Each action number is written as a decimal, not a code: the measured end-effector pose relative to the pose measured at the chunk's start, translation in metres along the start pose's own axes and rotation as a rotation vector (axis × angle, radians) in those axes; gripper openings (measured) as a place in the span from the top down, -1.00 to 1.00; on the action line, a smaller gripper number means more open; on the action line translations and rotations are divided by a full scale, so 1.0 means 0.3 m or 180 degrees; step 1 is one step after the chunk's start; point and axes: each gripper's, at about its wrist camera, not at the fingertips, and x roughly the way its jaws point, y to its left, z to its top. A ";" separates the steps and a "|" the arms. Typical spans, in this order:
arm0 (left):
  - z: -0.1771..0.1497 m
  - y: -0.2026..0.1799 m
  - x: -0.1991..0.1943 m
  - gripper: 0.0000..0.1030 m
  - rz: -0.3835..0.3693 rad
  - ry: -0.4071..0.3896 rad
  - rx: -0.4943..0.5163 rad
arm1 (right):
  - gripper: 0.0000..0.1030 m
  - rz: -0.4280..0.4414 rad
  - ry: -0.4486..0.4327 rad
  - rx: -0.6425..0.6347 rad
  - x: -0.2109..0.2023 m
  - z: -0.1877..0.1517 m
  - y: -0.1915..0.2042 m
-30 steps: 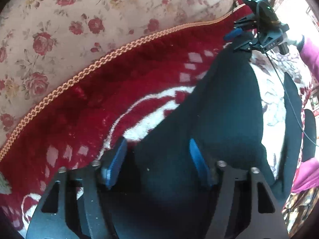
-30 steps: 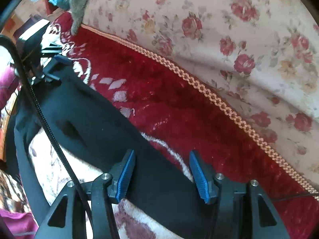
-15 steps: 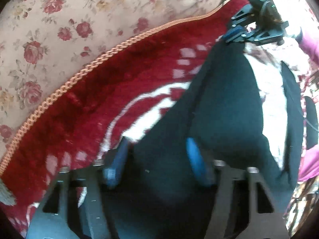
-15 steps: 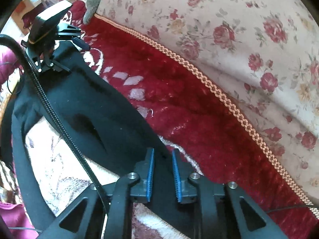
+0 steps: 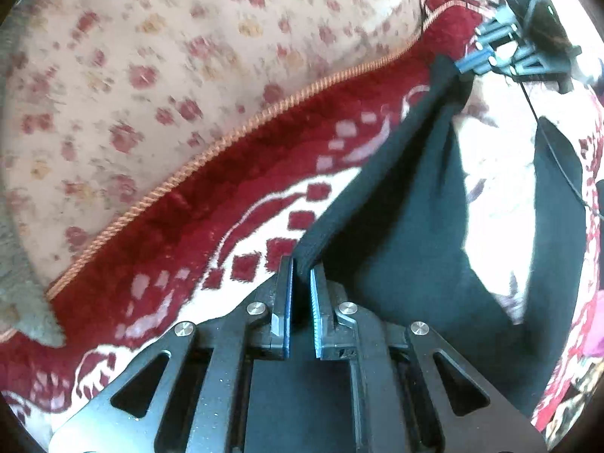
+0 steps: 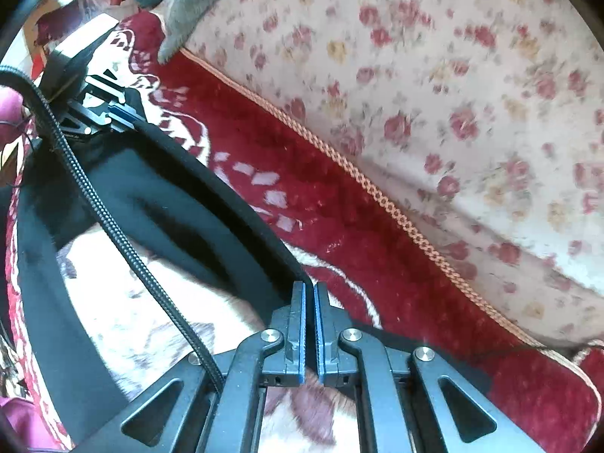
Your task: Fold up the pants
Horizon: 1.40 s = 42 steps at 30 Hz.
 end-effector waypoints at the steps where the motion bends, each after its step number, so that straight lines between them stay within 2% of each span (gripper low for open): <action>1: -0.006 -0.008 -0.033 0.86 0.0041 -0.0056 -0.0024 | 0.93 -0.0047 -0.0035 0.0009 -0.031 -0.009 0.019; 4: -0.024 -0.046 -0.128 0.86 0.0133 -0.0230 -0.0063 | 0.93 -0.0103 -0.0112 0.0054 -0.127 -0.058 0.030; 9: -0.081 -0.152 -0.238 0.87 0.0192 -0.0352 -0.0002 | 0.93 -0.0129 -0.0264 0.0136 -0.238 -0.104 0.098; 15: -0.203 -0.279 -0.371 0.87 0.0204 -0.0589 -0.0130 | 0.93 -0.0065 -0.0442 0.0195 -0.380 -0.216 0.253; 19: -0.304 -0.352 -0.414 0.87 0.0169 -0.0653 -0.0281 | 0.93 0.0063 -0.0549 0.0300 -0.446 -0.325 0.364; 24: -0.412 -0.414 -0.407 0.87 0.0095 -0.0646 -0.0519 | 0.93 0.0187 -0.0559 0.0456 -0.432 -0.442 0.451; 28: -0.477 -0.422 -0.363 0.87 0.0005 -0.0601 -0.0882 | 0.93 0.0431 -0.0587 0.0841 -0.357 -0.523 0.471; 31: -0.519 -0.423 -0.338 0.86 -0.0040 -0.0588 -0.1156 | 0.93 0.0410 -0.0545 0.0935 -0.288 -0.564 0.509; 33: -0.534 -0.421 -0.349 0.85 -0.0102 -0.0659 -0.1309 | 0.93 0.0344 -0.0639 0.1032 -0.267 -0.587 0.521; 36: -0.566 -0.405 -0.395 0.64 -0.0230 -0.0796 -0.1634 | 0.89 0.0313 -0.0731 0.1082 -0.270 -0.599 0.517; 38: -0.596 -0.391 -0.430 0.16 -0.0252 -0.0886 -0.1826 | 0.76 0.0281 -0.0749 0.1181 -0.276 -0.608 0.510; 42: -0.670 -0.349 -0.510 -0.03 -0.0270 -0.1084 -0.2203 | 0.61 0.0366 -0.0855 0.1389 -0.308 -0.630 0.492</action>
